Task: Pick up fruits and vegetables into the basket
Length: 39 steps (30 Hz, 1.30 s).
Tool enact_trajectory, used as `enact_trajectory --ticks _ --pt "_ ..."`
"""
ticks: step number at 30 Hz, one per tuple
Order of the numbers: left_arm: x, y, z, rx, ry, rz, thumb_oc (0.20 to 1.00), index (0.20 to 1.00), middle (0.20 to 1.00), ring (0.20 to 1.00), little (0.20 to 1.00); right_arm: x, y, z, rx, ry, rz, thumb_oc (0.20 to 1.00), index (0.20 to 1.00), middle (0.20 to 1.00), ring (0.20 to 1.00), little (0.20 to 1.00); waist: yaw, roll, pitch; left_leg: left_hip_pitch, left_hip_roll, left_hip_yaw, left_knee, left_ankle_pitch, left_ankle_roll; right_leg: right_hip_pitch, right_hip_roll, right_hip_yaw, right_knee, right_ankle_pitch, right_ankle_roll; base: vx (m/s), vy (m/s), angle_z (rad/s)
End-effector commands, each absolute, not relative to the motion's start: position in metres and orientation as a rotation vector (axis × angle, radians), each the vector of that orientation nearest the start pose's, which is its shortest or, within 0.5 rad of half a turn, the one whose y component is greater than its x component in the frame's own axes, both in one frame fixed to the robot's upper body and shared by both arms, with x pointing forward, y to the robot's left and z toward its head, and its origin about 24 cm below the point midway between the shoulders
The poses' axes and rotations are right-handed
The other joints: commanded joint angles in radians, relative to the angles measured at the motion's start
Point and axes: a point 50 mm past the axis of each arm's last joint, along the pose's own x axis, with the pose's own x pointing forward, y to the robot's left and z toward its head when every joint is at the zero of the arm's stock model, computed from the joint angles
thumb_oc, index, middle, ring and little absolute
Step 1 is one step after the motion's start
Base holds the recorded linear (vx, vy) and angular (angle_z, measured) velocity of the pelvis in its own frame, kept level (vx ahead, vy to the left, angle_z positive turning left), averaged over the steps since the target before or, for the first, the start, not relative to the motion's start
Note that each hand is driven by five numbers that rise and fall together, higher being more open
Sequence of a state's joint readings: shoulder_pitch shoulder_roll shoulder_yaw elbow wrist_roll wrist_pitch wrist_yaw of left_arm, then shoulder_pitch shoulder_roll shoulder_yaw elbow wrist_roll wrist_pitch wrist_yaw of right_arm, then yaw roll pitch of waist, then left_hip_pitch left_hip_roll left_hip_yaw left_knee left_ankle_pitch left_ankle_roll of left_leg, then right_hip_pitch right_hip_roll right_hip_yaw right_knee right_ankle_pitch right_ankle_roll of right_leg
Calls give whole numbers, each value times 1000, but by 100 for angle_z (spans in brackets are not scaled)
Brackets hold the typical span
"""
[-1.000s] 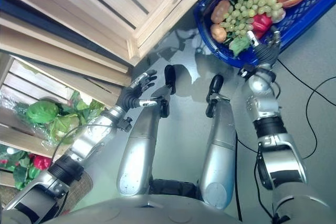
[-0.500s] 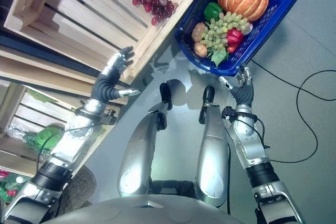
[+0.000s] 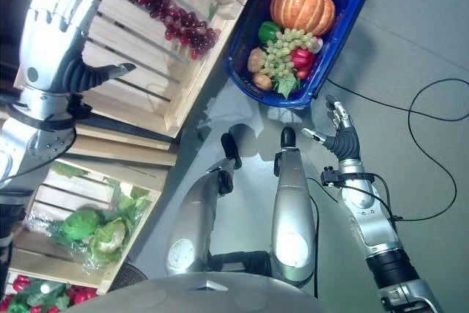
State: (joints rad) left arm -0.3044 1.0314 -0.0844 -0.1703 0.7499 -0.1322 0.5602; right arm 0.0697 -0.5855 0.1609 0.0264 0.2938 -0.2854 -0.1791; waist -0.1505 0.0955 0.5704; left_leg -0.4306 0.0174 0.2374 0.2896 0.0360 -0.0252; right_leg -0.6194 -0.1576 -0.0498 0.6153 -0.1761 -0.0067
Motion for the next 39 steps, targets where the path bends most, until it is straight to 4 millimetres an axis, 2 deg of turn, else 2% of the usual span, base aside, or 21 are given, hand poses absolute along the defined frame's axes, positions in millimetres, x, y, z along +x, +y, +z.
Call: enact_trajectory --ticks 1,4,5,6,8,9,10,11,21,30,39 --pt "272 243 241 1679 -988 478 1000 1000 1000 1000 1000 226 -237 87 -298 -262 44 1000 1000 1000 1000 1000 -69 68 -50 -8 -42 44 117 -153 25 27 45 -22 -81 16 47 48 75 -25" --pt "286 258 235 1799 -852 497 1000 1000 1000 1000 1000 226 -240 93 -322 -280 79 1000 1000 1000 1000 1000 -101 71 -50 -16 -36 62 124 -153 24 7 54 5 -73 16 47 91 105 -21" --pt "290 262 232 1851 -807 495 1000 1000 1000 1000 1000 226 -240 93 -330 -283 90 1000 1000 1000 1000 1000 -111 72 -50 -5 -37 53 135 -179 18 15 58 18 -60 -12 54 65 94 -23" --pt "296 266 229 1894 -763 492 1000 1000 1000 1000 1000 227 -240 97 -335 -295 102 1000 1000 1000 1000 1000 -119 71 -50 -28 -33 71 136 -157 25 -10 59 20 -62 11 46 51 71 -29" --pt "302 270 223 1931 -689 469 1000 1000 1000 1000 1000 229 -239 101 -336 -305 115 1000 1000 1000 1000 1000 -128 71 -50 -39 -31 77 143 -160 26 -27 63 28 -53 11 46 35 50 -27" --pt "303 270 220 1936 -676 460 1000 1000 1000 1000 1000 228 -239 101 -335 -302 118 1000 1000 1000 1000 1000 -129 71 -50 -26 -33 64 150 -183 18 -15 66 36 -44 -14 52 34 38 -18" --pt "306 272 218 1948 -646 450 1000 1000 1000 1000 1000 229 -238 104 -338 -312 123 1000 1000 1000 1000 1000 -134 71 -50 -46 -30 79 147 -161 26 -37 65 35 -49 10 46 115 53 -18" --pt "309 274 213 1968 -600 425 1000 1000 1000 1000 1000 229 -238 104 -338 -309 128 1000 1000 1000 1000 1000 -137 71 -50 -34 -32 66 157 -188 19 -27 70 44 -35 -19 52 54 45 -16" --pt "327 291 180 1989 -330 406 1000 1000 1000 1000 1000 236 -230 119 -286 -363 132 1000 1000 1000 1000 1000 -153 58 -50 -134 -19 82 206 -198 28 -133 97 74 16 -21 43 34 20 -4" --pt "333 307 178 2005 -238 530 1000 1000 1000 1000 1000 240 -226 134 -276 -447 118 1000 1000 1000 1000 1000 -152 47 -50 -224 -8 86 247 -201 32 -220 110 81 64 -22 38 7 1 -1" --pt "341 311 180 1989 -200 631 1000 1000 1000 1000 1000 246 -224 140 -298 -475 83 1000 1000 1000 1000 1000 -155 39 -50 -288 5 86 284 -205 32 -291 115 89 106 -23 36 17 3 -2"
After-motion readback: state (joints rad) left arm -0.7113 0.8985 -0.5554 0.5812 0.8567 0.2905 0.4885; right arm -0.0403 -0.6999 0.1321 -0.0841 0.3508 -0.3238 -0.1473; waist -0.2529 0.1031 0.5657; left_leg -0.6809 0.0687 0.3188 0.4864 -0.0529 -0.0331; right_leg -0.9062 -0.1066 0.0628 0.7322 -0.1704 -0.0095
